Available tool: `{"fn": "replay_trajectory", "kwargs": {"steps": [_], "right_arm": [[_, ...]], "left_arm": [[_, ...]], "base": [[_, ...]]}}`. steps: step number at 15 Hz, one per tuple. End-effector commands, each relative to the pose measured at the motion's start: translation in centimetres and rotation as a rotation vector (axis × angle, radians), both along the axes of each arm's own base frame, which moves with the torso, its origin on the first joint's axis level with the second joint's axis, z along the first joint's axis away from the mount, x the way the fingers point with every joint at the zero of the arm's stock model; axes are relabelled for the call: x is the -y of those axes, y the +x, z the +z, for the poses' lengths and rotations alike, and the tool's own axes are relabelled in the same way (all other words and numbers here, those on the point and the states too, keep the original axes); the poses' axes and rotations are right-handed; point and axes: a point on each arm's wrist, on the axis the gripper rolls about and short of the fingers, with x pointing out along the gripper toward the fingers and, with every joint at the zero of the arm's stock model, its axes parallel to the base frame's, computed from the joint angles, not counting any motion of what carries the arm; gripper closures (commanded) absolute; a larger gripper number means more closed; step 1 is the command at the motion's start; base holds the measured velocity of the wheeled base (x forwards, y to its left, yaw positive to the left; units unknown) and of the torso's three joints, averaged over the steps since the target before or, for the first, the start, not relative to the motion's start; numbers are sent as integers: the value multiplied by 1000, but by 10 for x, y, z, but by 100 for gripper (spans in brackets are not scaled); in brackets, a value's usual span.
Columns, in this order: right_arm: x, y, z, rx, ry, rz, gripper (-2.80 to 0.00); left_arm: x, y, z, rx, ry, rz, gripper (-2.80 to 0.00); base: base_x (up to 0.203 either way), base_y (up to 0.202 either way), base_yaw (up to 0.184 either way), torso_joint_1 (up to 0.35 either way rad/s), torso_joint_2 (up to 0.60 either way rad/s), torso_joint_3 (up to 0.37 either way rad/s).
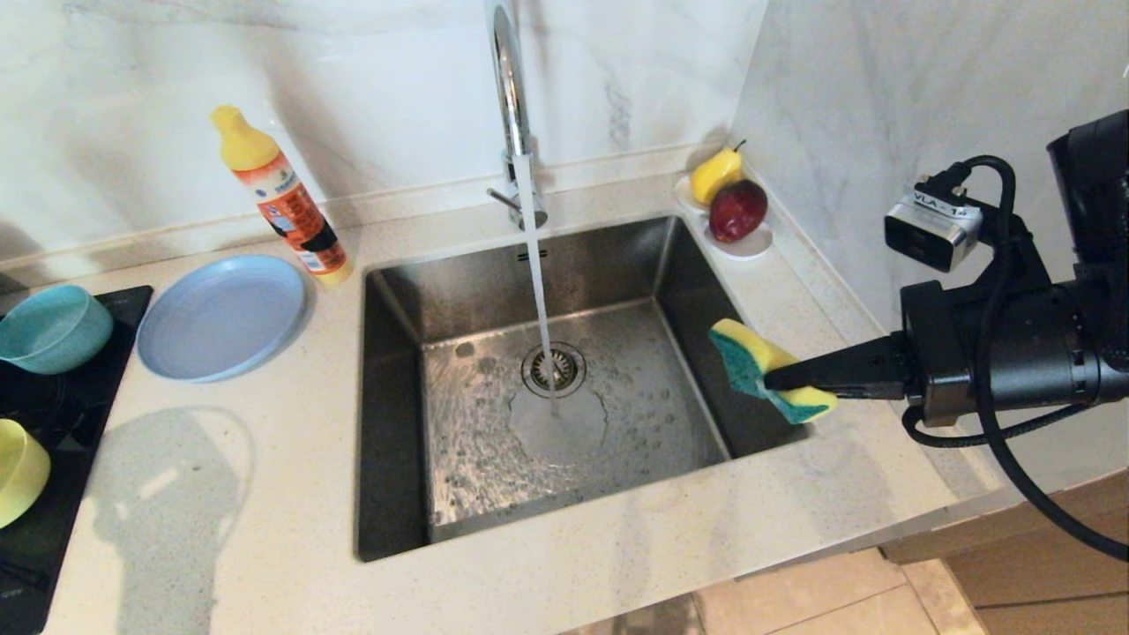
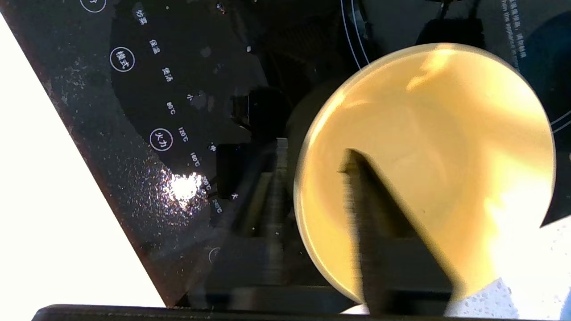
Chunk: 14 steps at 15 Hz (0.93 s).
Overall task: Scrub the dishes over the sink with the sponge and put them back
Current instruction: Place the bowl on the table
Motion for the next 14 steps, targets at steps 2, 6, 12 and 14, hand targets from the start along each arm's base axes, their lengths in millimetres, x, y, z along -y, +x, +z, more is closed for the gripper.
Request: {"fn": "replay_trajectory", "kwargs": {"steps": [2,6,12,14], "right_arm": [[0,0,-2,-7,1,2,0],[-1,3,-4,-13,-4,3,0],[-2,5,-7,-23,-9,0,0],[-2,6,-8,-21,-11,-2,0]], "left_arm": [[-1,-2,3,12,-2,11,-280],[24,-17,48,162,37,-104,-280],[59,-30,69,218,21,-327,0],[80,-14,67,178,3,-462,0]], "base": [[0,0,0,0,0,0],[0,0,0,0,0,0],[0,0,0,0,0,0],[0,0,0,0,0,0]]}}
